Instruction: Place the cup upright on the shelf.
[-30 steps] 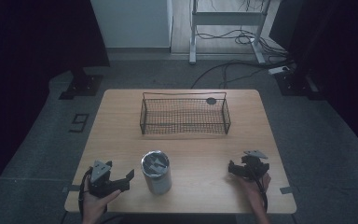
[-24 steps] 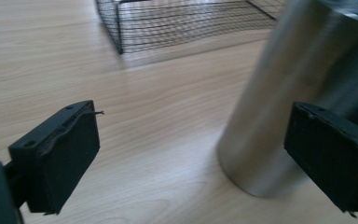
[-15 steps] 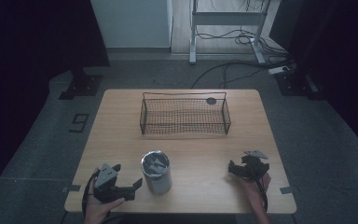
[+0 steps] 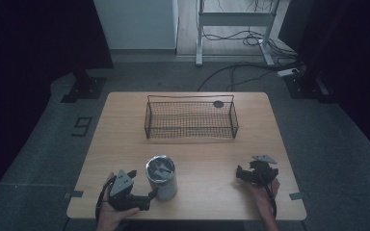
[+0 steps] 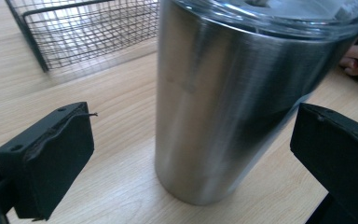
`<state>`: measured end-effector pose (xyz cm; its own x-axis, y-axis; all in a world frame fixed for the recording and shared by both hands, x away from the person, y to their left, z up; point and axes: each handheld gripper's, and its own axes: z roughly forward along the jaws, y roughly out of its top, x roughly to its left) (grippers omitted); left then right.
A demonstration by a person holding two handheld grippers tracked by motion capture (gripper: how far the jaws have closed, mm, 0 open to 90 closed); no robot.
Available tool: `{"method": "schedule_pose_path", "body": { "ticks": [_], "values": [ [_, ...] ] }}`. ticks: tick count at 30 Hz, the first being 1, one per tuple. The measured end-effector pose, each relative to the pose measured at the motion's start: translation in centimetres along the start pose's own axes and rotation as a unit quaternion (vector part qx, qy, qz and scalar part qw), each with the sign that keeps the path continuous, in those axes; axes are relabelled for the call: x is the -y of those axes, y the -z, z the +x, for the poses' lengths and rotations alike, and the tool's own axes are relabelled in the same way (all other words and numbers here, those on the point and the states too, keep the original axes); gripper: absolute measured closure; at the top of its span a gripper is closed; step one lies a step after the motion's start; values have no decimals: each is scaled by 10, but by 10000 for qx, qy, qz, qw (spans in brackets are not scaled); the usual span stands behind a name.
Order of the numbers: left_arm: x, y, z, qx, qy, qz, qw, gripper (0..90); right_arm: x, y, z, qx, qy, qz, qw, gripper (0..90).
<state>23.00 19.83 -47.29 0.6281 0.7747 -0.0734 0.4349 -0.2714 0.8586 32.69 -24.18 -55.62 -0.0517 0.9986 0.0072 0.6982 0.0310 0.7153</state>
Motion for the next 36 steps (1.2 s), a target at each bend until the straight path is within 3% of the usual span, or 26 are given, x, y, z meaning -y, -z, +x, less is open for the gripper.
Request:
{"method": "schedule_pose_path", "body": {
  "ticks": [19, 36],
  "values": [
    [-8, -23, -15, 93, -131, -4, 9999, 0, 0, 0, 0, 1, 15, 0, 10000, 2],
    [-11, -48, -22, -46, -199, 25, 9998, 8, 0, 0, 0, -1, 3, 6, 10000, 3]
  ]
}}
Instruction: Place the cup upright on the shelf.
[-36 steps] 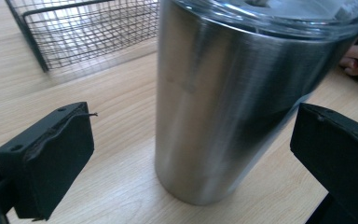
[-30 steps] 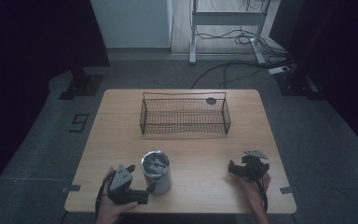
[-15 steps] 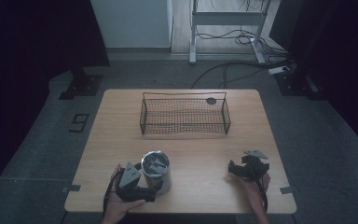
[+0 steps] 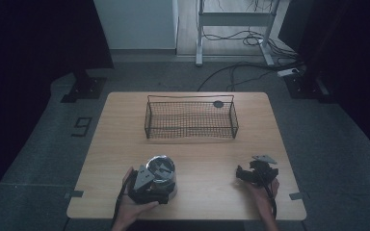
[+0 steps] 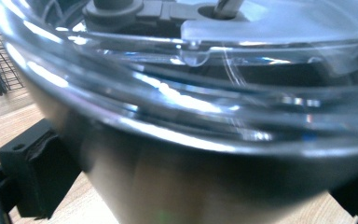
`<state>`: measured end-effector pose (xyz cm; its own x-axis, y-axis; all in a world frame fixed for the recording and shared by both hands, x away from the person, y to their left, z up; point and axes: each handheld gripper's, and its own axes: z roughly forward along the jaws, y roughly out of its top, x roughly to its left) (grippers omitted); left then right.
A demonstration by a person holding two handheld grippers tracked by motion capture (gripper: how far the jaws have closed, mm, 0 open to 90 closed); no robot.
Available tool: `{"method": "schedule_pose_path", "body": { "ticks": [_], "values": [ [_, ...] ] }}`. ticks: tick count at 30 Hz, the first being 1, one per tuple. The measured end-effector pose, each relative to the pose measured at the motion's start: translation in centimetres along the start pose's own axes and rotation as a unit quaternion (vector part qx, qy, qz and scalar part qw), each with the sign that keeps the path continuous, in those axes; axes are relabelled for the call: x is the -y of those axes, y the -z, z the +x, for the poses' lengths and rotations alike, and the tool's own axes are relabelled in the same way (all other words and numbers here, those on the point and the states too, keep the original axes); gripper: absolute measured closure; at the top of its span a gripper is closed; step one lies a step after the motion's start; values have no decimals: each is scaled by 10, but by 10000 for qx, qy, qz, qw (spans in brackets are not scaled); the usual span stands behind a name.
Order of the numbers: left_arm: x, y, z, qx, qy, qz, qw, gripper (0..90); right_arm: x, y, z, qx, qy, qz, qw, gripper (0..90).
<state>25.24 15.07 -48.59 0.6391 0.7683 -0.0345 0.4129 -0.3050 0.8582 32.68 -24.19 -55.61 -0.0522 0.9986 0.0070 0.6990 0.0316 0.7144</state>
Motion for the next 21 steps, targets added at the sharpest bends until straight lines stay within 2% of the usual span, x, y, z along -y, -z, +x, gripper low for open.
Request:
{"method": "schedule_pose_path", "body": {
  "ticks": [6, 9, 21],
  "values": [
    [0, -3, 0, -37, 29, -24, 10000, 25, 0, 0, 0, 1, 9, -15, 10000, 5],
    [1, -3, -2, -80, -66, -58, 9999, 36, 0, 0, 0, -7, 18, -14, 10000, 10],
    [1, -3, -2, -92, -89, -81, 9999, 40, 0, 0, 0, -17, 24, -17, 10000, 15]
  ]
}}
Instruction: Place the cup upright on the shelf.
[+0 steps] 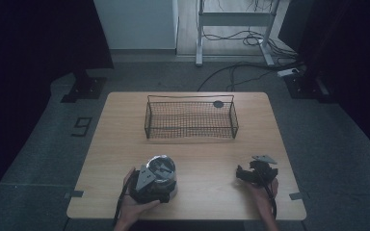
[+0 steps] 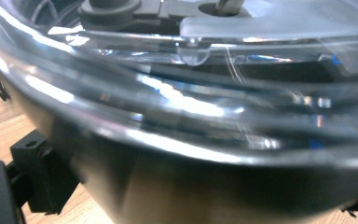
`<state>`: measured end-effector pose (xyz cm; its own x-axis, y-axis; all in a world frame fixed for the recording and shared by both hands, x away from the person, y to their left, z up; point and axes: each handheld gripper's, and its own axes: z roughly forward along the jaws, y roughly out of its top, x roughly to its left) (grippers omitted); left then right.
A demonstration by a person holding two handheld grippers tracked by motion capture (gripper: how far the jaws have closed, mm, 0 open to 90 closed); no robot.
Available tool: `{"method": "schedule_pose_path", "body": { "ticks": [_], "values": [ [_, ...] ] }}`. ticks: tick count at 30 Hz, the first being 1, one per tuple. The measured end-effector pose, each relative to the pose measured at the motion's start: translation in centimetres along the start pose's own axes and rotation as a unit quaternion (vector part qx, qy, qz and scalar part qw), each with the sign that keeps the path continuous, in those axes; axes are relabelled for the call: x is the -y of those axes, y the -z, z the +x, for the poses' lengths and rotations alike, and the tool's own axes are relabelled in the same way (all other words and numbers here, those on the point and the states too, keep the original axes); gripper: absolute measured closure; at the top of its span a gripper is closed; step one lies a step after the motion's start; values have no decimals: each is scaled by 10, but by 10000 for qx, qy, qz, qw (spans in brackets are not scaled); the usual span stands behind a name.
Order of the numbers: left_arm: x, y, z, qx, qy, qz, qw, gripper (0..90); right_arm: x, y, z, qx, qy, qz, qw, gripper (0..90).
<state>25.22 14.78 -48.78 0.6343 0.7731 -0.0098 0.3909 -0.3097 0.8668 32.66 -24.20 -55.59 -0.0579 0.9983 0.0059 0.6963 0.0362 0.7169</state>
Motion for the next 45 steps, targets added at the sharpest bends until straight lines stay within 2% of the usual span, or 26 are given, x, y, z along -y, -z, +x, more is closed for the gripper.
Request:
{"method": "schedule_pose_path", "body": {
  "ticks": [26, 45],
  "values": [
    [1, 2, -2, -52, -54, -26, 10000, 42, 0, 0, 0, -2, -3, 1, 10000, 16],
    [1, 4, -2, -90, -18, 7, 10000, 42, 0, 0, 0, -3, -3, 1, 10000, 16]
  ]
}}
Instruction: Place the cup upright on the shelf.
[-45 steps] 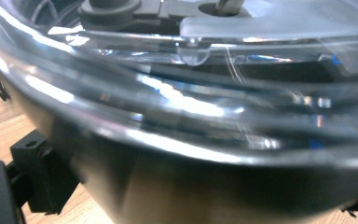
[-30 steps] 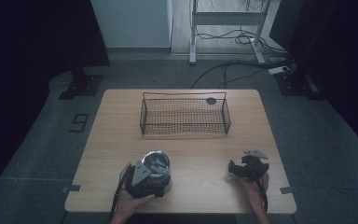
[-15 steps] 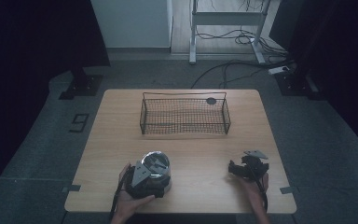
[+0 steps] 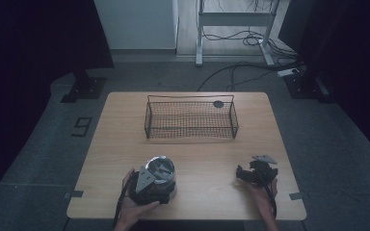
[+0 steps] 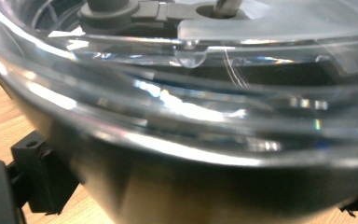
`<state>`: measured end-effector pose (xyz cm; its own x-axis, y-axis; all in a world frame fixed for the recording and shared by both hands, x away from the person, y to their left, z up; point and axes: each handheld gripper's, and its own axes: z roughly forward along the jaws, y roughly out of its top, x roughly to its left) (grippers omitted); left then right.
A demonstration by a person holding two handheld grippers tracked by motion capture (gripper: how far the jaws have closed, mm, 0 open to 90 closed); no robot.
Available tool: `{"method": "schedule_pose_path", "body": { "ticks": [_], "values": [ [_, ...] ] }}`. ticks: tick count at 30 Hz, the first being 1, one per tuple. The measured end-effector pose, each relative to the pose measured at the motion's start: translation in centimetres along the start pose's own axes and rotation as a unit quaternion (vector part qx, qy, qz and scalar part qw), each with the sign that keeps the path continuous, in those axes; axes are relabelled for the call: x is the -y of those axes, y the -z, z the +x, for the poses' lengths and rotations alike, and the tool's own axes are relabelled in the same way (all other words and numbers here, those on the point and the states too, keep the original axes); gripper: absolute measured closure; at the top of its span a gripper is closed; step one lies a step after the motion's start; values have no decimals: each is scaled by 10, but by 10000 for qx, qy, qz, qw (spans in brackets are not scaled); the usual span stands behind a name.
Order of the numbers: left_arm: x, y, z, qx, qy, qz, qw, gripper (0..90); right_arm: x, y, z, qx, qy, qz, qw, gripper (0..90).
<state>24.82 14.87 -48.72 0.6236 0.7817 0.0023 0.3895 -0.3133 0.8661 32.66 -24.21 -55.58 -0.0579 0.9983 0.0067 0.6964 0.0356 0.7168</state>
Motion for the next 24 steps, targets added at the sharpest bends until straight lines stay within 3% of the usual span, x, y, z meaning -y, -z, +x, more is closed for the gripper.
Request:
{"method": "schedule_pose_path", "body": {
  "ticks": [24],
  "values": [
    [0, 1, 0, 0, 15, 28, 10000, 42, 0, -1, 0, -2, 6, -15, 10000, 16]
  ]
}}
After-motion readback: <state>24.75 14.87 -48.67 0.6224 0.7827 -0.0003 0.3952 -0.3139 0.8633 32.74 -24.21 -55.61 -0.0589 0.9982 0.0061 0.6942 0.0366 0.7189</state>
